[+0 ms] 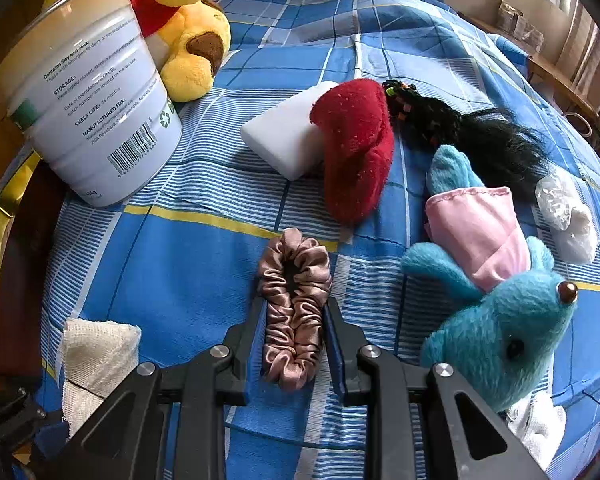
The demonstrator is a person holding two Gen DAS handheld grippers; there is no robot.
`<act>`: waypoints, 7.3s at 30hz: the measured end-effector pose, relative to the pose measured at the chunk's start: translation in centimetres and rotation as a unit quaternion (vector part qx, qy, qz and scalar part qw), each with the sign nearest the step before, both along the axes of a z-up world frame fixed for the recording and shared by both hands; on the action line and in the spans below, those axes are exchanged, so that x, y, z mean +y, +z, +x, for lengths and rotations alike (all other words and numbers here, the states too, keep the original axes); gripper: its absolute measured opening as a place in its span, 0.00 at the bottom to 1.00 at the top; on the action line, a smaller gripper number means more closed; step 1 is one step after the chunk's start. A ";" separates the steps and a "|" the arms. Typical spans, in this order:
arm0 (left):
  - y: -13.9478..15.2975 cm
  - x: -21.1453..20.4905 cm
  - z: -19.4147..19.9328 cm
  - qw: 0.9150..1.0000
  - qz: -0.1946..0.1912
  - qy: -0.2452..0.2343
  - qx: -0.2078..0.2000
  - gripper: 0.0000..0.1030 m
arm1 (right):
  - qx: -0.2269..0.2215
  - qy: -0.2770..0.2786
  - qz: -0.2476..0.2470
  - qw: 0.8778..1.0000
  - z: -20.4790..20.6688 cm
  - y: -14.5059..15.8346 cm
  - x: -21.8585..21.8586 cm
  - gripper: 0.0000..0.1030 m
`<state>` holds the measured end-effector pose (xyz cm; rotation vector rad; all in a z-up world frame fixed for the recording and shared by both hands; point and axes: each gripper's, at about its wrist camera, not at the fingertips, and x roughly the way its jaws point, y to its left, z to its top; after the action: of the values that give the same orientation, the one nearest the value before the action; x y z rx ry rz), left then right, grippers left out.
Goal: Organize soft objects
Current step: 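Lift the cream mesh bundle with the left tool while the right tool grasps the brown scrunchie, then carry the mesh bundle into the gold tray and open the left tool, then carry the brown scrunchie into the gold tray and open the right tool, then move both tools back over the bed toward the white knit gloves, then grasp the white knit gloves with the left tool while the right tool moves to the blue plush mouse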
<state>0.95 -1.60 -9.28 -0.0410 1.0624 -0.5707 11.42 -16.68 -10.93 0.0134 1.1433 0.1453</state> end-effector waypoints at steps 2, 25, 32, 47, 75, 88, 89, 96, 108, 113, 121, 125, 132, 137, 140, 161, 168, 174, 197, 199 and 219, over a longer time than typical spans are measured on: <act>-0.1 -0.1 0.2 1.000 -0.004 0.002 0.007 0.46 | 0.000 0.000 -0.001 1.000 0.0 0.0 -0.1 0.26; 7.2 6.8 -1.2 0.995 -0.028 0.052 -0.081 0.12 | -0.006 0.011 -0.022 1.000 -0.1 0.0 0.4 0.26; 9.0 17.5 0.8 0.979 -0.014 0.185 -0.087 0.12 | -0.009 0.012 -0.028 0.999 -0.3 0.0 0.7 0.26; 2.0 24.7 11.8 0.957 0.022 0.289 0.014 0.21 | -0.011 0.012 -0.029 0.999 -0.3 0.0 0.7 0.26; 5.3 23.7 1.0 0.959 0.063 0.269 -0.064 0.61 | -0.037 0.006 -0.016 0.999 4.1 7.5 1.7 0.19; 5.7 25.6 -0.4 0.957 0.062 0.273 -0.079 0.62 | -0.165 -0.064 -0.068 0.982 20.7 24.4 7.1 0.19; 5.7 25.7 -0.4 0.956 0.063 0.274 -0.078 0.62 | -0.189 -0.049 -0.055 0.979 21.4 26.4 9.0 0.19; 5.4 26.2 -0.5 0.953 0.067 0.287 -0.073 0.62 | -0.253 0.158 0.000 0.955 17.6 30.2 21.9 0.19; 6.7 26.6 -2.3 0.940 0.077 0.319 -0.090 0.66 | -0.068 0.348 0.001 0.935 2.9 13.6 30.2 0.19; 7.1 26.7 -3.0 0.936 0.081 0.330 -0.094 0.68 | -0.016 0.339 0.015 0.940 0.5 8.1 30.0 0.19; 7.3 26.7 -3.9 0.932 0.084 0.337 -0.099 0.68 | 0.000 0.326 0.019 0.945 -2.0 5.1 30.7 0.20; 7.3 26.7 -4.1 0.932 0.081 0.340 -0.097 0.68 | -0.001 0.318 0.012 0.948 -2.1 4.0 31.3 0.24; 7.0 26.4 -4.6 0.934 0.075 0.336 -0.096 0.73 | 0.005 0.294 0.020 0.956 -1.8 2.8 30.9 0.31; 6.4 27.2 -4.7 0.930 0.076 0.351 -0.084 0.73 | 0.002 0.277 0.049 0.959 -2.1 3.8 29.7 0.39; 6.1 27.9 -4.7 0.926 0.071 0.362 -0.074 0.73 | -0.018 0.267 0.075 0.961 -2.7 5.3 28.3 0.45; 7.4 20.7 -3.9 0.959 0.082 0.251 -0.107 0.85 | -0.109 0.072 0.058 0.990 -5.4 10.9 7.4 0.58; 8.0 17.0 -3.2 0.968 0.086 0.207 -0.116 0.85 | -0.127 -0.042 0.031 0.991 -6.0 11.3 -1.6 0.58; 8.7 13.7 -2.8 0.972 0.099 0.170 -0.130 0.85 | -0.146 -0.168 0.032 0.974 -6.4 10.6 -9.7 0.58; 5.8 1.1 -1.2 0.993 0.093 0.027 -0.074 0.85 | -0.082 -0.422 0.234 0.872 -10.1 4.6 -22.1 0.58; 5.3 0.5 -1.1 0.993 0.095 0.017 -0.065 0.85 | -0.069 -0.423 0.243 0.870 -10.0 4.0 -22.1 0.58; 3.6 -4.2 -0.7 0.996 0.065 -0.055 -0.026 0.85 | -0.035 -0.390 0.272 0.879 -9.9 3.9 -21.4 0.58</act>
<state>0.27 -5.83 -5.64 0.1470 1.0525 -0.5977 1.52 -38.06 -6.99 0.9537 0.9174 -0.2581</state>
